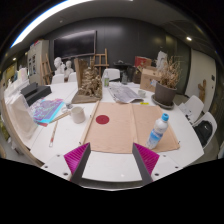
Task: Pour water
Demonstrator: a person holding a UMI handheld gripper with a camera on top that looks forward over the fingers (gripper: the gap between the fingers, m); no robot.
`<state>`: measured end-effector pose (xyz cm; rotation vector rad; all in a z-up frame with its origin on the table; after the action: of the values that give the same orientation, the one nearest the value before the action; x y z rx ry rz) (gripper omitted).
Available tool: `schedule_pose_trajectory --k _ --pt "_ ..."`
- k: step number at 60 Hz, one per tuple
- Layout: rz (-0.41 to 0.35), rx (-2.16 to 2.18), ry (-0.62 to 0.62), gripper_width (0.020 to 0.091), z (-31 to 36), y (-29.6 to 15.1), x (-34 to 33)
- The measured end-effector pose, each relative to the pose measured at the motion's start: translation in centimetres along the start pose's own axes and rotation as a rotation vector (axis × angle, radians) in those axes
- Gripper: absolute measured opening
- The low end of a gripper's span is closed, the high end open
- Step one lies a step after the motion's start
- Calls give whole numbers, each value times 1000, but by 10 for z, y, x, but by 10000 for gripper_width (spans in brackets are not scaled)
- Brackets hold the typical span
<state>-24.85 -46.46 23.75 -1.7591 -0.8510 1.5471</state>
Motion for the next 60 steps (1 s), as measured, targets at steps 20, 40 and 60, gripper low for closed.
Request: schedule_pose_trajectory --k 20,40,60 --pt "-100 8 64 860 -140 41 103" --pt "-199 84 83 806 -180 35 221" --pt "-230 97 124 376 -171 30 242"
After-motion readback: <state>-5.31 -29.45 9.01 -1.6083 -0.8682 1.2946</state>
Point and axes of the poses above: the point between the fingertips, and its own axes, seen from behind it with the camera up: z to the left, y down, x forward, the way the camera looks, the point moved 9 cm from there along -x, backward, against the way the camera looks, and after that the axes turned 8 degrees about y, right-handed, at the moved point
